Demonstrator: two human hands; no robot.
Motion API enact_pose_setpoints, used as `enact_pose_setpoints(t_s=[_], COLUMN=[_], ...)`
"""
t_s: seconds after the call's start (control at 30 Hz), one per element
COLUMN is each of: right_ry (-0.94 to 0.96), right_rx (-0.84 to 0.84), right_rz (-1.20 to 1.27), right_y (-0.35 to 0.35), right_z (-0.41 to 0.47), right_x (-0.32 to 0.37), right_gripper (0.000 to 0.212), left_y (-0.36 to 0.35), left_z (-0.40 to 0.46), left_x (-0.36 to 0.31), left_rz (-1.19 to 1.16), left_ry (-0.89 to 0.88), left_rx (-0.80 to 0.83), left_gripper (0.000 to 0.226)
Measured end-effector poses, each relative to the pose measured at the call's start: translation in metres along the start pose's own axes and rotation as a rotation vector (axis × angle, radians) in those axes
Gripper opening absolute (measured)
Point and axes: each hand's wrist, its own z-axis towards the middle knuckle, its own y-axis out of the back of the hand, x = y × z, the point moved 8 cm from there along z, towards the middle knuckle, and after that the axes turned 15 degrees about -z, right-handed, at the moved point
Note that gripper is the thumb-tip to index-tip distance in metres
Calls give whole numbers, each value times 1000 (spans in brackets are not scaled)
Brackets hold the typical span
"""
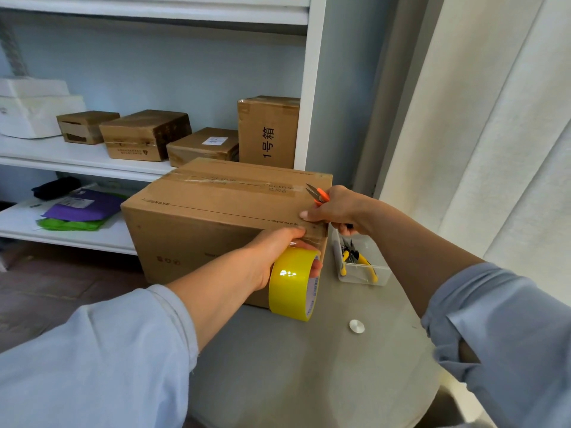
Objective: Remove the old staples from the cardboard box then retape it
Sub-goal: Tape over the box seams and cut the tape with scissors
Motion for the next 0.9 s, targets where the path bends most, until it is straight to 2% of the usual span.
enact_pose_setpoints(t_s=[0.07,0.17,0.27,0.37,0.6,0.77,0.9], right_ry=[-2,1,-9,-33,-85,-138,-170], right_rx=[40,70,45,83,176,140,40], right_rz=[58,119,63,82,410,277,381], right_y=[4,12,15,5,-11,-11,-11], right_z=[-5,-12,-18,-20,-19,-23,-19], right_x=[-5,-11,-18,-25,-42,-53,-54], right_gripper=[22,33,38,29,6,5,37], left_y=[0,1,1,1,0,1,0], left_z=[0,1,1,0,-3,-3,-4], left_x=[1,0,1,1,2,0,0], left_rz=[4,7,9,7,3,24,32], left_ry=[1,-11,-10,-12,-12,-22,-9], left_rx=[3,-4,-7,-7,-11,-11,-5], left_gripper=[40,39,39,39,40,40,40])
